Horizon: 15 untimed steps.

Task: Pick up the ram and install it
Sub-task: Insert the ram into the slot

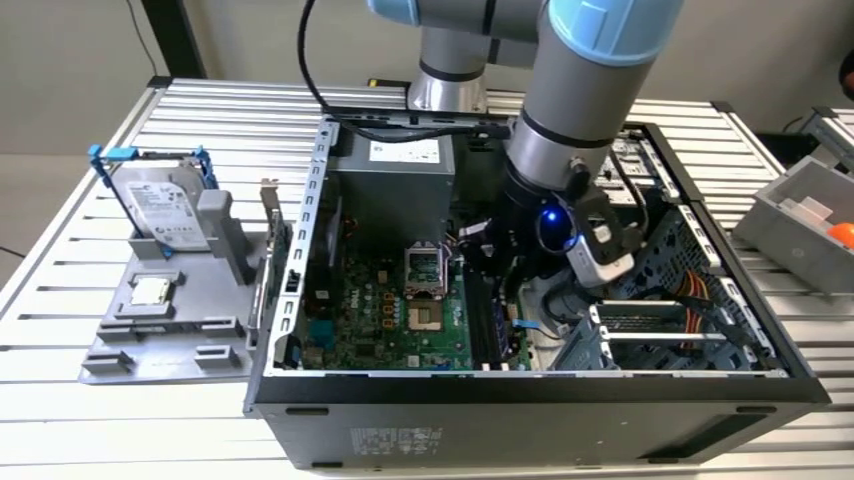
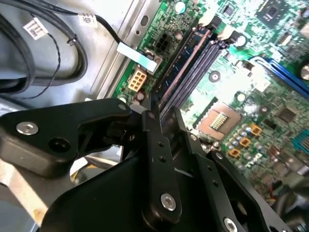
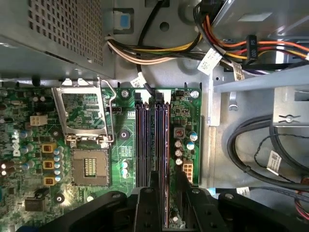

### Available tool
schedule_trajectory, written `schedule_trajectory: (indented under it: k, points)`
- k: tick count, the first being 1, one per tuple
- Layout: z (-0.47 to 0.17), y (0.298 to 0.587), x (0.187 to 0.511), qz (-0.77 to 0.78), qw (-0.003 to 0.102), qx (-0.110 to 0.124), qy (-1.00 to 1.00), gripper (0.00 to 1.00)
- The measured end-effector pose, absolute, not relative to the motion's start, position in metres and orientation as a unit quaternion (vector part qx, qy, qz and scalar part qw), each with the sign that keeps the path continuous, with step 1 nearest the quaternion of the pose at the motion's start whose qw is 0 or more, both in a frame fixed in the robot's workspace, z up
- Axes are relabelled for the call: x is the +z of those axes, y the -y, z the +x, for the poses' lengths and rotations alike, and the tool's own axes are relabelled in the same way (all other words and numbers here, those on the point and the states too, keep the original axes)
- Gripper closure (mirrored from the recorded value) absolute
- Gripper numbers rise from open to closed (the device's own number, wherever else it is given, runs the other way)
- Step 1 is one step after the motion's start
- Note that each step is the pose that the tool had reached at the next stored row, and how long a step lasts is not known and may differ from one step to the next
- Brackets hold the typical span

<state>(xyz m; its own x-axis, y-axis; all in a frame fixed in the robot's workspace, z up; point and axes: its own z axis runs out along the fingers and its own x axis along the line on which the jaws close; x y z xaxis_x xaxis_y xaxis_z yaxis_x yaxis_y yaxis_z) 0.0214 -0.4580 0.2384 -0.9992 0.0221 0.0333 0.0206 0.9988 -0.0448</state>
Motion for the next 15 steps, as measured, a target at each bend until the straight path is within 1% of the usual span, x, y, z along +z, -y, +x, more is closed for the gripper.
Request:
schedule_trajectory:
  k: [3,8,9,15]
  points:
    - [0.0214,0.458,0.25,-0.011,0.017,0.022,1.0,0.0]
    - [0.0214,0.458,0.2513,-0.011,0.017,0.022,1.0,0.0]
    - [0.0214,0.458,0.2513,-0.011,0.017,0.022,1.0,1.0]
    - [0.0214,0.458,0.2514,-0.011,0.017,0.022,1.0,1.0]
